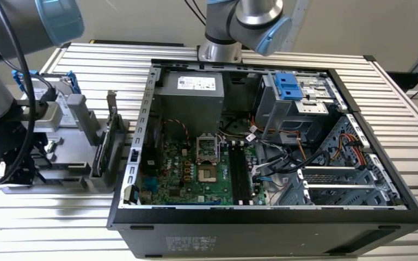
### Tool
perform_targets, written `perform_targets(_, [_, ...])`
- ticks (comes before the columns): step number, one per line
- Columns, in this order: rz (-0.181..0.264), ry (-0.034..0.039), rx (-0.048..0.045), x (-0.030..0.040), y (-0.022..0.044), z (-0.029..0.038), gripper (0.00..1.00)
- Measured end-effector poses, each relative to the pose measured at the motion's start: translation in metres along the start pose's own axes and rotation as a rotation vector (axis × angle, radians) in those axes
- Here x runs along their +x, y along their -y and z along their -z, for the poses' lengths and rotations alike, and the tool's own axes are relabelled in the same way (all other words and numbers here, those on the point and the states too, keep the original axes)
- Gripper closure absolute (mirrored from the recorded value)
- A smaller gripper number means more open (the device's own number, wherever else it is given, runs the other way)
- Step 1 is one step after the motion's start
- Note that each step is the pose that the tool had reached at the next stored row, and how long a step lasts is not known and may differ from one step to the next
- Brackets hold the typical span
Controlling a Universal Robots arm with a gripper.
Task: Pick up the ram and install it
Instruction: 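Pick up the ram and move it above insertion slot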
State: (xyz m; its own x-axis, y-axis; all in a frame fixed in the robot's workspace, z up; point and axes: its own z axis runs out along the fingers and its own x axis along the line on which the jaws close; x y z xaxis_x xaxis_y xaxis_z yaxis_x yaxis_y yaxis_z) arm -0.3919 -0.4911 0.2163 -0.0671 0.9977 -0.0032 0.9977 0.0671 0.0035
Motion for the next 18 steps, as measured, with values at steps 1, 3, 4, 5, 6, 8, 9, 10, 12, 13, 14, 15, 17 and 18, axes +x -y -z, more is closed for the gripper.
perform_targets(1, [0.000,0.0000,0.0000,0.0000,0.0000,-0.0011,0.00])
perform_targets(3, [-0.001,0.0000,0.0000,-0.0001,0.0000,-0.0030,0.00])
perform_targets(4, [-0.001,0.0000,0.0000,-0.0001,0.0000,-0.0038,0.00])
perform_targets(5, [-0.001,0.0000,0.0000,-0.0002,0.0000,-0.0047,0.00])
perform_targets(6, [-0.001,0.0000,0.0001,-0.0002,0.0000,-0.0055,0.00])
perform_targets(8, [-0.002,0.0001,0.0002,-0.0005,0.0001,-0.0071,0.00])
perform_targets(9, [-0.002,0.0001,0.0002,-0.0008,0.0000,-0.0078,0.00])
perform_targets(10, [-0.002,0.0000,0.0000,-0.0010,0.0000,-0.0086,0.00])
perform_targets(12, [-0.003,0.0000,0.0000,-0.0016,0.0001,-0.0100,0.00])
perform_targets(13, [-0.003,0.0000,0.0000,-0.0018,0.0001,-0.0108,0.00])
perform_targets(14, [-0.004,0.0001,0.0002,-0.0020,0.0002,-0.0115,0.00])
perform_targets(15, [-0.004,0.0000,0.0000,-0.0022,0.0002,-0.0124,0.00])
perform_targets(17, [-0.005,0.0000,0.0000,-0.0025,0.0002,-0.0140,0.00])
perform_targets(18, [-0.005,0.0001,0.0001,-0.0026,0.0002,-0.0148,0.00])
